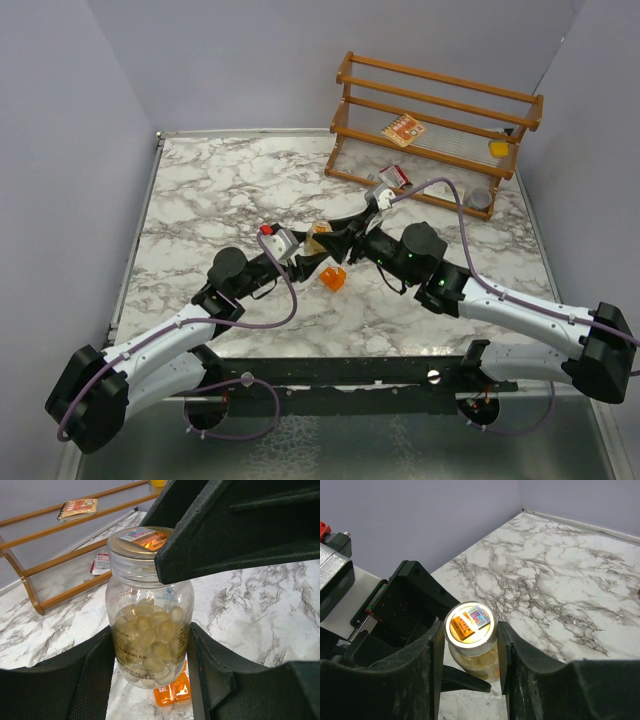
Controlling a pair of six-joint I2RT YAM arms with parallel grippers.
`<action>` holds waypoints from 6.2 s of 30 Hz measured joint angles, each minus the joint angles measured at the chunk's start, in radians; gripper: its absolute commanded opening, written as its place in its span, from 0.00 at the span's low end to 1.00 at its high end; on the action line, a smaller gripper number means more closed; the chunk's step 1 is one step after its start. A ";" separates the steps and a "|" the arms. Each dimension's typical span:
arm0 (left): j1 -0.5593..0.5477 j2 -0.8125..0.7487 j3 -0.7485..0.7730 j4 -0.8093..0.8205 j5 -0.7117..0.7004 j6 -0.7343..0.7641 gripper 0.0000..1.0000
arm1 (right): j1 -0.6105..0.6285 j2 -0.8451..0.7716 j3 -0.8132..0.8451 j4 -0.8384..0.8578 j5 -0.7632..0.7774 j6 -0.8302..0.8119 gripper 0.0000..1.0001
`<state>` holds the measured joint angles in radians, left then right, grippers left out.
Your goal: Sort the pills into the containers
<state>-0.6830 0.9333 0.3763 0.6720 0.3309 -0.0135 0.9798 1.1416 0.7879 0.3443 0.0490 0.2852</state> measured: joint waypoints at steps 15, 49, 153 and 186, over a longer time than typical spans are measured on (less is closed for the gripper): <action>0.000 -0.009 -0.011 0.000 0.001 -0.010 0.00 | 0.003 0.013 0.012 -0.008 -0.007 -0.059 0.06; -0.005 -0.057 0.006 0.129 0.653 -0.089 0.00 | 0.019 -0.250 0.026 -0.218 -0.524 -0.280 0.90; 0.001 0.035 0.063 0.038 0.470 -0.091 0.00 | 0.045 -0.153 0.004 -0.148 -0.246 -0.391 0.01; -0.006 0.028 0.066 0.030 0.634 -0.090 0.00 | 0.040 -0.248 0.025 -0.229 -0.338 -0.443 0.91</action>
<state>-0.6895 0.9611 0.4427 0.7021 0.9646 -0.1036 1.0199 0.8940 0.8131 0.1150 -0.2893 -0.1574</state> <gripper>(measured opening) 0.536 0.910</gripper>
